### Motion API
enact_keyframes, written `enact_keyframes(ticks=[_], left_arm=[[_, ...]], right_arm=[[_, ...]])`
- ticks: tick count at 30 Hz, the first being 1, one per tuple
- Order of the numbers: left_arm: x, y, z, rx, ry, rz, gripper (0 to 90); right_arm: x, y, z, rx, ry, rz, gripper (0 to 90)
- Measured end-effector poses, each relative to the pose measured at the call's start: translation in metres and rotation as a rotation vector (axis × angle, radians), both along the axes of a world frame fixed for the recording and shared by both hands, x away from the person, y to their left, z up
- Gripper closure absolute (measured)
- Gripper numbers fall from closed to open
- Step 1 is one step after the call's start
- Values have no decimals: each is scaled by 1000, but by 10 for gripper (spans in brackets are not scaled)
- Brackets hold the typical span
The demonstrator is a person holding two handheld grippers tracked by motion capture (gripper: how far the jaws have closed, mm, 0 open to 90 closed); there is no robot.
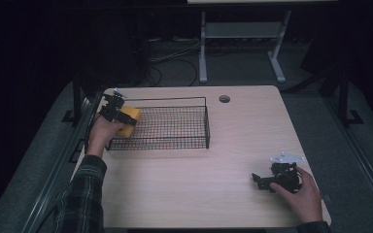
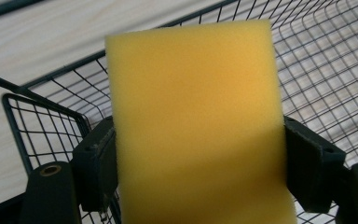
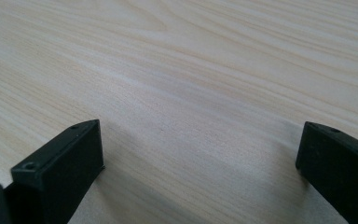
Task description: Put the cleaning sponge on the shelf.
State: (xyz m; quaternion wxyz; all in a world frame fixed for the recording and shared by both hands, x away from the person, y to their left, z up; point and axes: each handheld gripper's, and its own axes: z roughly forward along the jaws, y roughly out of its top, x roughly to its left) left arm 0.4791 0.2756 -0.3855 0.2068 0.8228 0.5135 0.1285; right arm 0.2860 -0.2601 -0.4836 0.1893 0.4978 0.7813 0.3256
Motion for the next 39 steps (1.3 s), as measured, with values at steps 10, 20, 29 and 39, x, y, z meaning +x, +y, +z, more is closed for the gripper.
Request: enact_keyframes(ticks=[10, 20, 29, 39], left_arm=[[1, 2, -17, -11, 32, 18, 227], [-1, 0, -29, 7, 66, 14, 227], [-1, -1, -31, 5, 77, 1, 216], [-1, -2, -31, 5, 84, -6, 169]], right_arm=[[0, 0, 0, 0, 0, 0, 0], [0, 0, 0, 0, 0, 0, 0], [0, 0, 0, 0, 0, 0, 0], [0, 0, 0, 0, 0, 0, 0]])
